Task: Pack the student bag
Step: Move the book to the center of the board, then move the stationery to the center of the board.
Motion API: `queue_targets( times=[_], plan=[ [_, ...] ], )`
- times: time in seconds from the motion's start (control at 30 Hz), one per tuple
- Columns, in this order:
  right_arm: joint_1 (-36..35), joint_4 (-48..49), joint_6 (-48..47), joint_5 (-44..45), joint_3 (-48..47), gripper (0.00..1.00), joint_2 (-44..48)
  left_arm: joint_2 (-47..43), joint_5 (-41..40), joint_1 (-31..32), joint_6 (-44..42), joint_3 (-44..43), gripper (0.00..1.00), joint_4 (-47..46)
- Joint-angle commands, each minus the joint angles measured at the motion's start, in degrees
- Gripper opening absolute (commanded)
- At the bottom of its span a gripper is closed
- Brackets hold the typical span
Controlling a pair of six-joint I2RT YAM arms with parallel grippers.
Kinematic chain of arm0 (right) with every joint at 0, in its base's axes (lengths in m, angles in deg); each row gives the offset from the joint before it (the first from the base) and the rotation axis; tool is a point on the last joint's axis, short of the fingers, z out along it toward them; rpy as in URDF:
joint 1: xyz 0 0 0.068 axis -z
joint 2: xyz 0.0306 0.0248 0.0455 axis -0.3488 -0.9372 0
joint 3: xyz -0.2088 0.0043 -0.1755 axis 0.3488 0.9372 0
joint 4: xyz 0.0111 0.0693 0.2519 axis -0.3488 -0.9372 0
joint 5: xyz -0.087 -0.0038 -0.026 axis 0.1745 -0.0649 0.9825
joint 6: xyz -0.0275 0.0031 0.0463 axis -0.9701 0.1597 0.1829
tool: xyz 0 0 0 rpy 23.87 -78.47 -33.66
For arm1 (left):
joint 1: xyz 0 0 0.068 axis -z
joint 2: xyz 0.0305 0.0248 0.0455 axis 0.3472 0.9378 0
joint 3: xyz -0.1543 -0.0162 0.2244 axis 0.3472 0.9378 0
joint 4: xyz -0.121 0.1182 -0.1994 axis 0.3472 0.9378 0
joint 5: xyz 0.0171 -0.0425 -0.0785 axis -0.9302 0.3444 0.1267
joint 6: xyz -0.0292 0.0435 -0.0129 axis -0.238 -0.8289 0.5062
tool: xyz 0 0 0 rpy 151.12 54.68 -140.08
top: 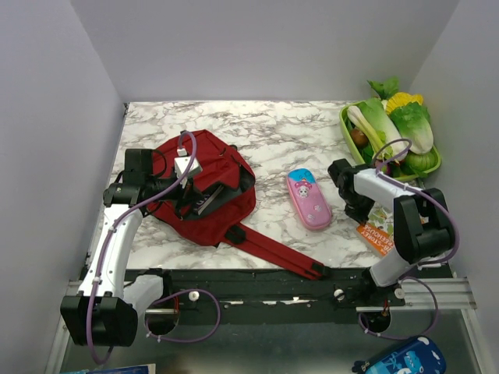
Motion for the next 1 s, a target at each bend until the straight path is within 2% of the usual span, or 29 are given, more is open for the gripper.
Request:
queue_targets(
  times=[0.0,0.07,0.3,0.4,0.53,0.63,0.83,0.87,0.97],
  plan=[
    [0.46,3.63,-2.0,-7.54,2.63,0.09,1.77,-0.8,1.29,0.39,-2.83,-1.97,0.0,1.31],
    [0.46,6.79,-3.67,-11.66,4.14,0.01,3.27,-1.06,1.02,0.39,-3.28,-1.88,0.0,1.23],
    [-2.7,11.11,-4.56,-18.62,7.48,0.01,8.46,-2.2,0.32,0.31,-3.63,-1.71,0.0,1.49],
    [-8.4,11.99,-3.86,-19.59,5.65,0.01,9.25,-3.08,-0.21,0.31,-3.54,-1.45,0.0,1.4],
    [-19.37,10.77,-2.45,-19.42,-0.15,0.01,7.59,-4.05,-0.65,0.31,-3.37,-1.09,0.0,1.4],
    [-24.48,10.41,-3.32,-19.16,-3.58,0.01,6.79,-4.75,-1.09,0.31,-3.36,-1.09,0.0,1.67],
    [-29.24,8.22,-7.54,-17.23,-3.95,0.01,10.21,-5.63,-1.27,0.31,-3.36,-0.74,0.0,1.84],
    [-29.25,6.91,-7.46,-16.61,-3.68,0.08,10.83,-5.72,-1.27,0.31,-3.36,-0.57,0.0,1.58],
    [-29.07,5.76,-9.03,-13.01,-4.11,0.58,11.28,-5.63,-1.09,0.31,-3.19,-0.39,0.0,1.4]
  ],
)
